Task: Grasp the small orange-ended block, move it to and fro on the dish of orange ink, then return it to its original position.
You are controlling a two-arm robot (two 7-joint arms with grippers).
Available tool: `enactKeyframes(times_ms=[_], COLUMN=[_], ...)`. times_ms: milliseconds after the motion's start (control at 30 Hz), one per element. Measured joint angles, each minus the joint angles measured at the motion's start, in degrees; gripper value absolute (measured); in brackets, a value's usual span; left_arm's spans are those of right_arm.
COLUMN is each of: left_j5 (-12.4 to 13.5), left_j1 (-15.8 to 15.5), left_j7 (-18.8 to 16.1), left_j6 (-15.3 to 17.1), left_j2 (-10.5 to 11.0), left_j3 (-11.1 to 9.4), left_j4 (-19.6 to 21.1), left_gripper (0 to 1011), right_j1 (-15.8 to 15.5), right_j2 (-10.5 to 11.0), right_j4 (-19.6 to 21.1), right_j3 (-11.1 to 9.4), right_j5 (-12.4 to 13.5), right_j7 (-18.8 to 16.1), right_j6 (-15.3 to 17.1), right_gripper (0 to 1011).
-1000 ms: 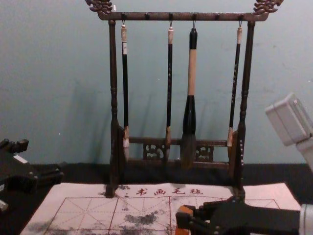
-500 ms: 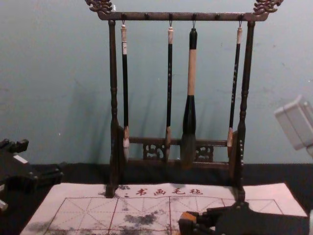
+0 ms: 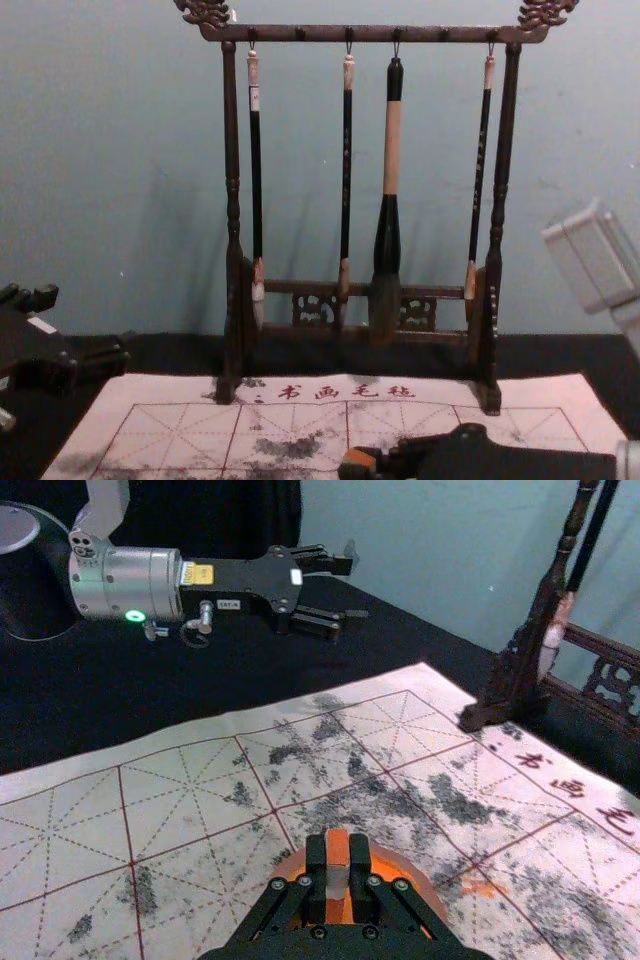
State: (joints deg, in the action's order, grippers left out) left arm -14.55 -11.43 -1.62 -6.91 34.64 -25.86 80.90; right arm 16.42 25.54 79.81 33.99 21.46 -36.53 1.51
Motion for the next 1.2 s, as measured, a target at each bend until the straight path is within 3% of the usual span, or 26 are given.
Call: enactKeyframes(times_ms=[467,1200], left_j5=[0.0,0.0], left_j1=[0.0,0.0], left_j7=[0.0,0.0], left_j6=[0.0,0.0], left_j2=[0.0,0.0], left_j3=[0.0,0.0], left_j4=[0.0,0.0], left_gripper=[1001,1001], right_j1=[1.53,3.42], right_j2=[-1.89,-3.51], right_j4=[-1.51,-4.55], right_j3=[1.28,0.89], right_j5=[-0.15,-1.54], right_j7=[0.3,1.75], right_j6=[0.06,-0.62], right_gripper=[126,126])
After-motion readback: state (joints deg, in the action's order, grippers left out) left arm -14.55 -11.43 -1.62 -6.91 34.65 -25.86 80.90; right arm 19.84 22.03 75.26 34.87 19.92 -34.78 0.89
